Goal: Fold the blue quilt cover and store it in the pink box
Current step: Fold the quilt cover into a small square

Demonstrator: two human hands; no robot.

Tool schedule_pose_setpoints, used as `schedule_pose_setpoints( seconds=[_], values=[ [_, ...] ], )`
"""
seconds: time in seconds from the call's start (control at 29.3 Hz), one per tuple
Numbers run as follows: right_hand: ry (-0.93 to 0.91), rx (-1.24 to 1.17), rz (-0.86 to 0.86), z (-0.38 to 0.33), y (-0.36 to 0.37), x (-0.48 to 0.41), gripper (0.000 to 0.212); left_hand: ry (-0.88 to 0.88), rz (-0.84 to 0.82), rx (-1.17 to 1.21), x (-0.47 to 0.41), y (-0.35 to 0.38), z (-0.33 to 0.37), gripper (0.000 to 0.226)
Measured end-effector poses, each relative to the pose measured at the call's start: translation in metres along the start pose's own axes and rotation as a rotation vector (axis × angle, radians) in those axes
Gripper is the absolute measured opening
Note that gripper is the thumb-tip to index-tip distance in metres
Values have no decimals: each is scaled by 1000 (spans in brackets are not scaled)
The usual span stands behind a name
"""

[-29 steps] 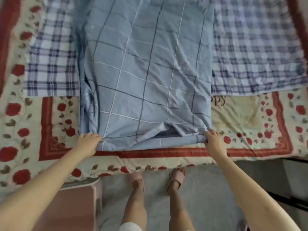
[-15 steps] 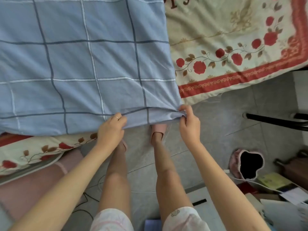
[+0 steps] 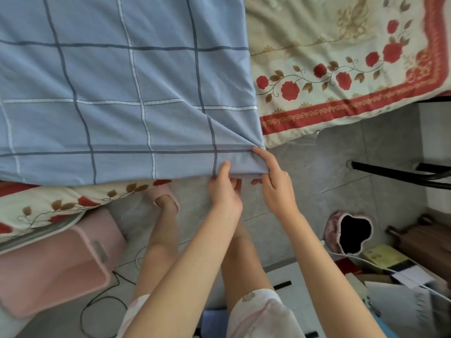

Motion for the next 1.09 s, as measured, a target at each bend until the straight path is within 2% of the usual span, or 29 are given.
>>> schedule_pose_setpoints(
  seconds=[0.1, 0.17, 0.21, 0.24, 0.27, 0.31, 0.38, 0.41, 0.44, 0.48, 0.55, 0.58, 0.65, 0.72, 0.79, 0.85, 0.89, 0.99, 1.09],
  values=[
    [15, 106, -148, 11, -11, 7, 53, 197, 143, 1, 10, 22, -22, 42],
    [-16, 266, -285, 8, -12, 3, 50, 235, 65, -114, 9, 26, -25, 20],
    [-66, 336, -285, 4, -17, -14, 50, 253, 21, -202, 6, 30, -27, 12],
    [-137, 435, -251, 2, -21, -29, 47, 286, 25, -255, 0, 29, -31, 14],
    [-111, 426, -248, 4, -24, -46, 35, 321, 37, -333, 0, 26, -31, 18],
    [-68, 395, -361, 10, -18, -76, 28, 340, 75, -347, -2, 23, -33, 23],
    [203, 412, -852, 22, 1, -82, 62, 395, 92, -422, -1, 18, -35, 36],
    [269, 425, -956, 23, 3, -90, 61, 392, 108, -434, -2, 17, -36, 40],
    [343, 400, -895, 15, 4, -112, 61, 383, 99, -445, -4, 16, -37, 40],
    [360, 377, -700, 2, 7, -151, 57, 374, 104, -420, -5, 12, -42, 38],
    [157, 337, -124, -51, -16, -226, 18, 298, 100, -336, -4, 20, -44, 28],
    [88, 331, -29, -72, -19, -244, 7, 280, 97, -291, -5, 21, -41, 23],
    [92, 394, -162, -72, -7, -259, 3, 160, 62, -51, -4, 22, -50, 20],
    [139, 338, -244, -56, -16, -244, 3, -18, -25, 138, -3, 36, -59, 17],
    [190, 295, -307, -34, -21, -230, 10, -182, -28, 243, -13, 49, -74, 6],
    [250, 293, -415, -16, -12, -218, 20, -315, -7, 310, -22, 57, -85, 7],
    [229, 350, -427, -9, -11, -210, 23, -334, -14, 313, -22, 62, -91, 6],
    [59, 377, -270, -7, -26, -213, 26, -221, -33, 151, -24, 64, -98, 8],
    [48, 341, -260, -8, -33, -217, 21, -145, -44, 32, -24, 61, -106, 7]
  ],
)
Point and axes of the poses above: each hand's wrist, its own x-axis away from the middle knuckle, its own y-axis out of the palm, z = x × y, the point moved 6 cm from there along -x, towards the middle knuckle, and after that the axes turned 3 degrees about -z, right-handed, at the moved point
